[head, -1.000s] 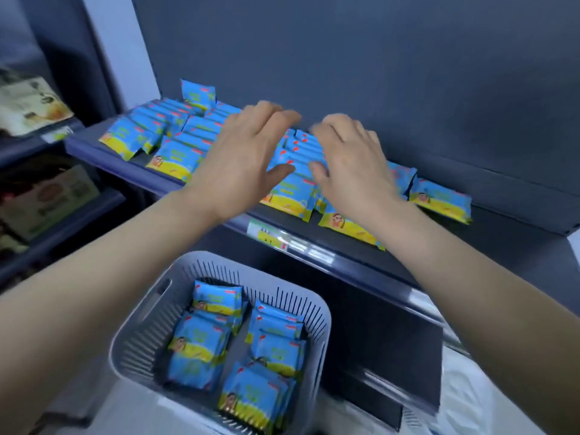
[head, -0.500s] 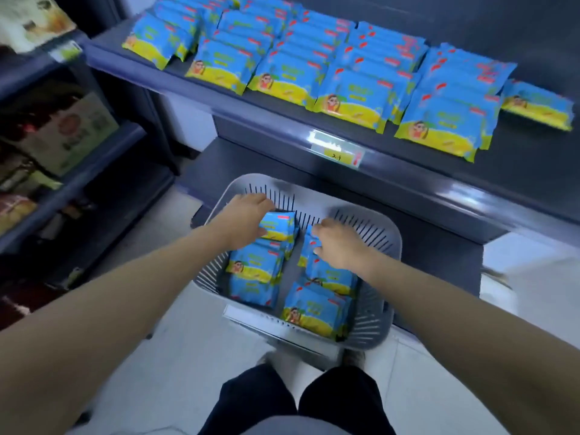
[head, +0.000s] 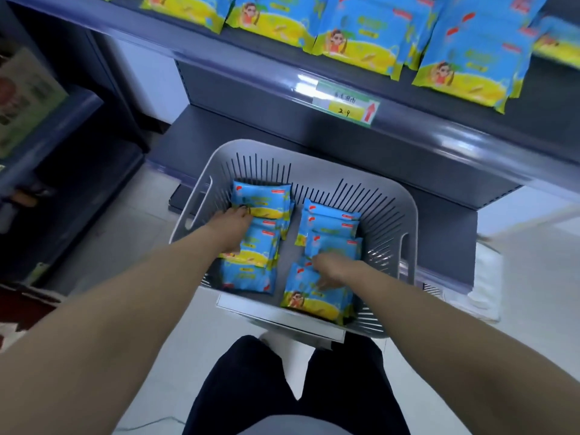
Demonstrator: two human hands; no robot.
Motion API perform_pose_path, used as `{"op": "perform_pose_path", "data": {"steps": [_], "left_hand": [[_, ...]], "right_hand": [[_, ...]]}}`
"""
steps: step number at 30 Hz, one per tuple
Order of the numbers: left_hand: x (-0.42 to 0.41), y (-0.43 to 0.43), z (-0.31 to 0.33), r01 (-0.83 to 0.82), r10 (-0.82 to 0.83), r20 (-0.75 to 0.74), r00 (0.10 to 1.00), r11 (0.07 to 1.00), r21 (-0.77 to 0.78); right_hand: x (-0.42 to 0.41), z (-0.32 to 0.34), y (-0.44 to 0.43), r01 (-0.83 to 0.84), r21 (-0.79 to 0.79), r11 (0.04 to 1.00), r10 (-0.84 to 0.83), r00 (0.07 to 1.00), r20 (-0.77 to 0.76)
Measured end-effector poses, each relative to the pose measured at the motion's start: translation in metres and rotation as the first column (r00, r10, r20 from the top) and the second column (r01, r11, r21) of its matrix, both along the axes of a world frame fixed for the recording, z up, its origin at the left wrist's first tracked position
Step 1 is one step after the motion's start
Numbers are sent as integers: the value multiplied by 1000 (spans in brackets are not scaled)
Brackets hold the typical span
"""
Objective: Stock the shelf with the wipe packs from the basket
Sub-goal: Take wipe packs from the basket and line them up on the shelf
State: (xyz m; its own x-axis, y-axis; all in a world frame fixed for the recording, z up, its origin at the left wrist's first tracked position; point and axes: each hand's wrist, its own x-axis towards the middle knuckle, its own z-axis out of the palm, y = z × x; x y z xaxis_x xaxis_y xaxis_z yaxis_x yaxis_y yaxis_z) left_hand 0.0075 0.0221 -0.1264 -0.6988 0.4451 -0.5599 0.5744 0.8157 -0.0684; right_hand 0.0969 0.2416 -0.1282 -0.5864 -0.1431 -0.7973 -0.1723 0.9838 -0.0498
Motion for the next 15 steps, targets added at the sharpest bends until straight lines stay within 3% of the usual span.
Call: {"op": "perform_pose_path", "data": {"steps": [5,8,12,15], "left_hand": [[-6,4,-12,-7,11,-68,998,998,59],[-5,8,-15,24,-23,-113,993,1000,11],[-9,11,-11,71,-80,-79,994,991,-110],[-10,16,3,49,-52,-29,998,996,-70]], "right_hand": [[2,-3,1,45,20,999,-45,999,7],[4,-2,2,55,19,998,-55,998,-5],[2,6,5,43,-19,999,-42,998,36],[-5,25,12,107,-95,990,-109,994,-8]]}}
